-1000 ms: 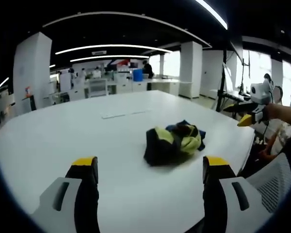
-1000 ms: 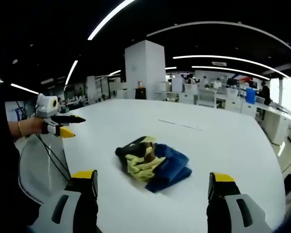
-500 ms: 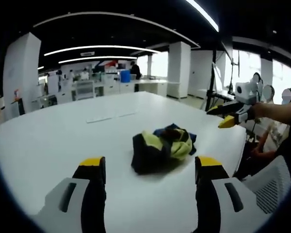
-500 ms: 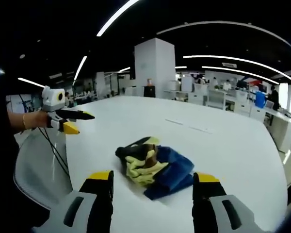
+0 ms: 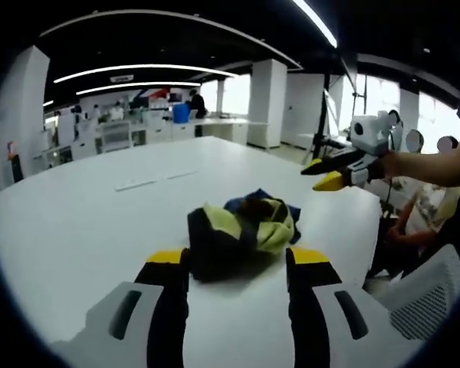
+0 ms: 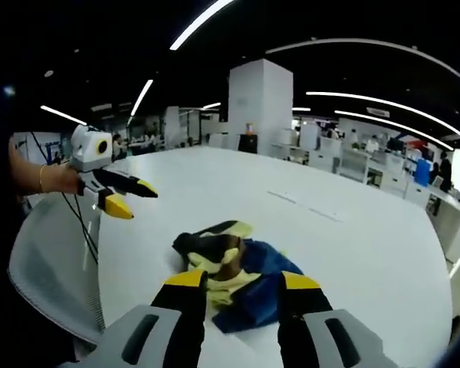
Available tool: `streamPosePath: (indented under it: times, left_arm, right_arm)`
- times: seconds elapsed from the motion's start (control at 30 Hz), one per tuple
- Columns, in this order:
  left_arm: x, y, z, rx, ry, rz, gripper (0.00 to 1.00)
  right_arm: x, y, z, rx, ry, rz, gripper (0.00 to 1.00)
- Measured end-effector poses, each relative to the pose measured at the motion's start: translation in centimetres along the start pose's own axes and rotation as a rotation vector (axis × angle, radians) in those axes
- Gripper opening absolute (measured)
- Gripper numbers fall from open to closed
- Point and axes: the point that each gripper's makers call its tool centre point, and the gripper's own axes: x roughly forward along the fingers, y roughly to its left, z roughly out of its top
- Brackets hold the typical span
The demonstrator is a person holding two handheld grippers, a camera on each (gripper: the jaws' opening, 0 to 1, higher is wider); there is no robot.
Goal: Fold the garment on the visible template until the final outline fits inside the template.
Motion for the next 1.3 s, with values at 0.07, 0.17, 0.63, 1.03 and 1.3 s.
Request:
streamPosePath:
  times: [0.07, 0.17, 0.63, 1.03, 1.3]
  left_arm:
    - [0.5, -0.1, -0.2, -0.003, 0.006, -0.009, 0.44]
    - [1.1, -0.3, -0.4, -0.017, 0.007, -0.019, 0.39]
    - [4.4, -1.2, -1.1, -0.003, 0.051, -0.069, 0.25]
    - [6.4, -1.2, -2.2, -0.024, 0.101, -0.089, 0.17]
    - [7.7, -1.6, -2.9, -0.034, 0.127, -0.093, 0.11]
  right_arm:
    - [0.5, -0.1, -0.1, -0.002, 0.007, 0.009, 0.28]
    - [1.0, -0.4, -0.2, -0.017, 0.012, 0.014, 0.23]
    - [4.1, -1.1, -0.6, -0.042, 0.037, 0.07, 0.09]
    - [6.3, -0.6, -1.8, -0.094, 0.088, 0.119, 0.02]
    - [6.8, -1.1, -2.7, -0.136, 0.129, 0.105, 0.0]
